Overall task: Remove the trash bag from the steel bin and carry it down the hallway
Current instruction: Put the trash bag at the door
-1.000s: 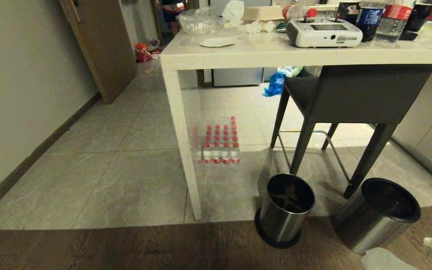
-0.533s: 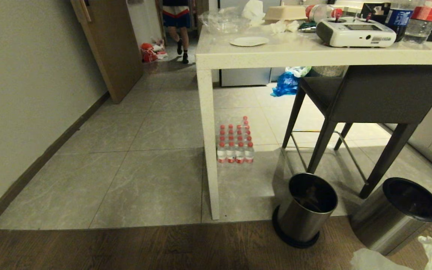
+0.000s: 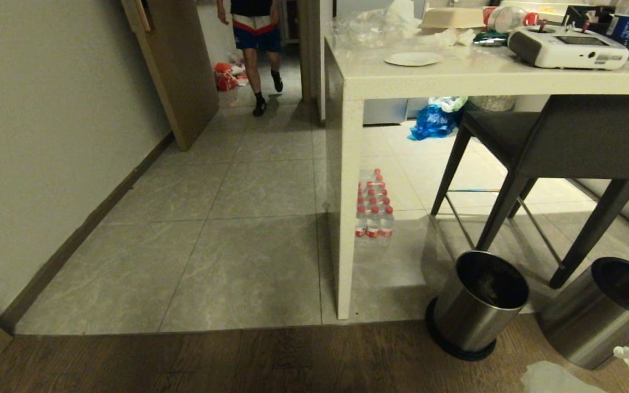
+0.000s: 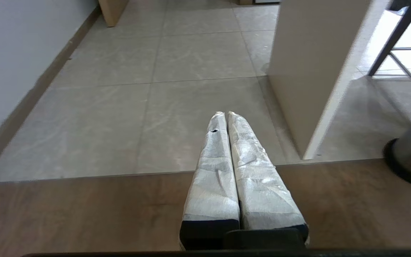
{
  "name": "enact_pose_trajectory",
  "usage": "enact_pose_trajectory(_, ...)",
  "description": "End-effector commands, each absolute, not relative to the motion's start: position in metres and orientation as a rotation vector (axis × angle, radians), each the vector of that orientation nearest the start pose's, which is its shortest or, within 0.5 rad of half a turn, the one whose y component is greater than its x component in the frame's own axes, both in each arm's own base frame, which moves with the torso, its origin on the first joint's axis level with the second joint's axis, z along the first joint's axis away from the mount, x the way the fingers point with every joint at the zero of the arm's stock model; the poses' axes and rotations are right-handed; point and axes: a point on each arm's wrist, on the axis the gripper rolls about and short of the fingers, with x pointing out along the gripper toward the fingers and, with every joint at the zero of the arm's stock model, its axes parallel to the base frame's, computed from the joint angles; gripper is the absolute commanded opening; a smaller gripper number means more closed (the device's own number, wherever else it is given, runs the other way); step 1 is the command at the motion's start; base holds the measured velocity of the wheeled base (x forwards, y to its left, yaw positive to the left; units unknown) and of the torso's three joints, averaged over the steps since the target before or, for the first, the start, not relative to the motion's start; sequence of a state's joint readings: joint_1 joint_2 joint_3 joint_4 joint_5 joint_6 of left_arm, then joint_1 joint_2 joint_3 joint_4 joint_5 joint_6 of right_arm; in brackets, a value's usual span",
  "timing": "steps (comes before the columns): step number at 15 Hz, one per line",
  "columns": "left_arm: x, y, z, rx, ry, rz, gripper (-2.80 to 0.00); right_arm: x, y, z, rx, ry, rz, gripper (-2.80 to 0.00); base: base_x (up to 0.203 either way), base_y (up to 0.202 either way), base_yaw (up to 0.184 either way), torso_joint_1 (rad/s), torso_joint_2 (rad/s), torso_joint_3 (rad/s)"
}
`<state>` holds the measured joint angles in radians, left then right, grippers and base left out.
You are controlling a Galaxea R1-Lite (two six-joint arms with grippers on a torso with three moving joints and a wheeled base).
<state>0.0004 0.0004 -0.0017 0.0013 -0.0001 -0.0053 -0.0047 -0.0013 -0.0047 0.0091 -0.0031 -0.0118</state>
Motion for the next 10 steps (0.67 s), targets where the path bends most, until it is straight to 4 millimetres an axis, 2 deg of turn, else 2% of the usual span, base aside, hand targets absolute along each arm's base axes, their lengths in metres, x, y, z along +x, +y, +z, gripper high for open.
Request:
enact_pose_trajectory(1, -0.0228, 0.0, 0.0758, -0.006, 0.002, 0.002, -2.8, -0.0232, 0.0, 0.0758, -0.012, 0.005, -0.008, -2.8, 0.0, 0.194, -0.003, -0.002, 0.0, 0.001)
enact_pose_trajectory(10, -0.0228, 0.0, 0.0758, -0.005, 0.002, 0.001, -2.8, -0.0232, 0.0, 0.0758, -0.012, 0.005, -0.008, -2.8, 0.0, 0.194, 0.001, 0.005, 0.0, 0.004)
